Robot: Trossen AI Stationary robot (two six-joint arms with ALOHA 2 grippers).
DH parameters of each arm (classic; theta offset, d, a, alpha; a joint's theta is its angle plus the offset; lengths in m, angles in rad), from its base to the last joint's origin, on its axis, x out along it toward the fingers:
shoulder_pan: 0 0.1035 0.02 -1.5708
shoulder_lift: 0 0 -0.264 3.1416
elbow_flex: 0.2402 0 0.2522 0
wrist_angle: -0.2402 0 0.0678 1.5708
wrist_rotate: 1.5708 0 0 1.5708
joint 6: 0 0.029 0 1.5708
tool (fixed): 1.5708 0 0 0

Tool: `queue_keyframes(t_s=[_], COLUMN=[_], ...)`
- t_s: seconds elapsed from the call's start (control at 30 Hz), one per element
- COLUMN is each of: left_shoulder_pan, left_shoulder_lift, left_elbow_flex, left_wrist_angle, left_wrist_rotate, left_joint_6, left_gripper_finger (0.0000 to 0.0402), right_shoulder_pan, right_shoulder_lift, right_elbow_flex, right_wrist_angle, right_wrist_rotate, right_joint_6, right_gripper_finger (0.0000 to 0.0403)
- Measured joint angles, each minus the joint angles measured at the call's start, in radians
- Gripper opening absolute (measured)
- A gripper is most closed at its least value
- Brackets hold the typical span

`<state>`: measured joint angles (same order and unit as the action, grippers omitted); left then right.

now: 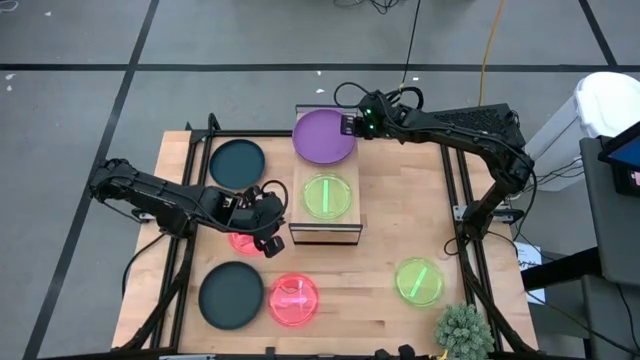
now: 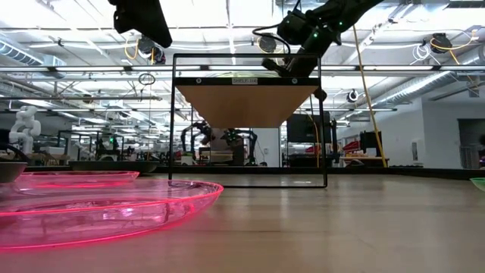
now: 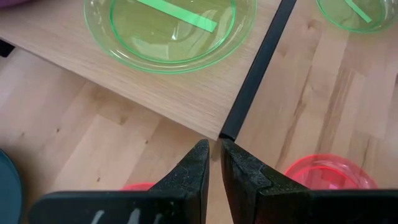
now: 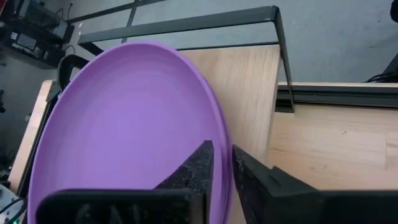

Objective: Place and stack plates onto a shelf
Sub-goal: Stack the purple plate on top of the other purple plate on the shelf, then stack the green plate on top of the other green plate on the shelf

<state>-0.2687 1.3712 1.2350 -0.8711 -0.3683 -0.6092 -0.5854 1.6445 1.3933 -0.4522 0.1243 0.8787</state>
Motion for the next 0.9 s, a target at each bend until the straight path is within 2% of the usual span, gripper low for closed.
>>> queue_keyframes(t_s=[0.23,0.33,0.43,0.6,0.7,0.9], left_shoulder_pan=[0.0,0.0,0.0,0.0,0.0,0.001], left_shoulder_lift=[0.0,0.0,0.0,0.0,0.0,0.0], left_elbow_flex=[0.0,0.0,0.0,0.0,0.0,0.0], left_wrist_angle=[0.0,0.0,0.0,0.0,0.0,0.003], left_wrist_rotate=[0.0,0.0,0.0,-0.009,-0.032,-0.068], left_joint_6=[-0.027,-0.041,-0.045,-0.043,-0.044,-0.042], left_gripper_finger=[0.0047,0.0047,0.0047,0.0047,0.0047,0.0047], right_shoulder_pan=[0.004,0.004,0.004,0.018,0.056,0.17], right_shoulder_lift=[-0.046,-0.093,-0.146,-0.254,-0.322,-0.433], right_elbow_flex=[0.0,0.0,0.0,0.0,0.0,0.0], right_wrist_angle=[-0.04,-0.117,-0.228,-0.472,-0.617,-0.781], right_wrist_rotate=[-0.025,-0.022,-0.028,-0.152,-0.2,-0.205], right_joint_6=[-0.007,-0.027,-0.057,-0.124,-0.167,-0.187], right_gripper_finger=[0.0059,0.0059,0.0059,0.0059,0.0059,0.0059])
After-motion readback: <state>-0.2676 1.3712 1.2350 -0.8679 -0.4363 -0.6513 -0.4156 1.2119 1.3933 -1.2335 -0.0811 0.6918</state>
